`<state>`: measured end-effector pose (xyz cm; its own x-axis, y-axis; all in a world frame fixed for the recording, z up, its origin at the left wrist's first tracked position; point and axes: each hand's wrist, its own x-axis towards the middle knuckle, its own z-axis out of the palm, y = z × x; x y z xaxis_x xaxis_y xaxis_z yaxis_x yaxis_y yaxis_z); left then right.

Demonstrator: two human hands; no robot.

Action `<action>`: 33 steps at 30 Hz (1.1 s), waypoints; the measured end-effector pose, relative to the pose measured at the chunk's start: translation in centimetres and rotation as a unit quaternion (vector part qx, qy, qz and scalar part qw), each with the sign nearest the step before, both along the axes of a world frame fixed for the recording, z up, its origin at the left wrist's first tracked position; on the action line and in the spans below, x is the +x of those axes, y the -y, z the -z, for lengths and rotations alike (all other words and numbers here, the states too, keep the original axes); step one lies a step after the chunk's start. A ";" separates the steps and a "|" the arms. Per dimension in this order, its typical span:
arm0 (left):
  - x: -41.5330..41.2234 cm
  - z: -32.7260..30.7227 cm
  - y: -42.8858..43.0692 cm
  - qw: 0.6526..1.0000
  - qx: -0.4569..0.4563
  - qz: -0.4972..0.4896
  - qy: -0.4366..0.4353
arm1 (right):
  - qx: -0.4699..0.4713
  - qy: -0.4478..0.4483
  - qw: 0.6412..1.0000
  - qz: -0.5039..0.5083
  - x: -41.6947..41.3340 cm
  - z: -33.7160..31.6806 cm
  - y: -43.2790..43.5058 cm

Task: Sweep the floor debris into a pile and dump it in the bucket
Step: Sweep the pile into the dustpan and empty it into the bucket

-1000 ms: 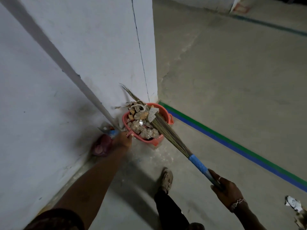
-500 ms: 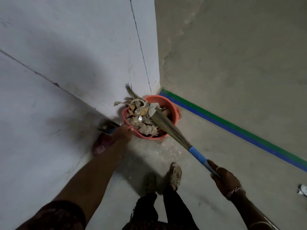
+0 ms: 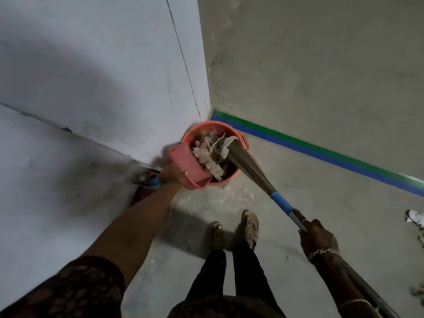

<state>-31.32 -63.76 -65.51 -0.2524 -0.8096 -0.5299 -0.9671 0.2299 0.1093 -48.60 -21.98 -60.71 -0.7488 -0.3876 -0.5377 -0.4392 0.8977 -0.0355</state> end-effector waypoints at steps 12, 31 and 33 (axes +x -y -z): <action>-1.0 -2.2 2.0 0.998 -0.019 0.068 0.001 | -0.039 -0.124 0.988 -0.084 6.0 -3.7 1.2; 0.3 -3.2 2.2 0.998 -0.039 0.056 -0.005 | 0.022 -0.080 0.997 0.001 9.7 -5.5 0.9; 0.0 -3.6 2.0 0.998 -0.031 0.046 -0.018 | -0.010 -0.067 0.997 -0.025 10.0 -5.4 0.8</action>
<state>-31.36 -65.75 -61.93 -0.3461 -0.8126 -0.4689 -0.9369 0.3255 0.1274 -38.57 -22.77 -55.32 -0.7925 -0.4360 -0.4265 -0.4857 0.8741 0.0090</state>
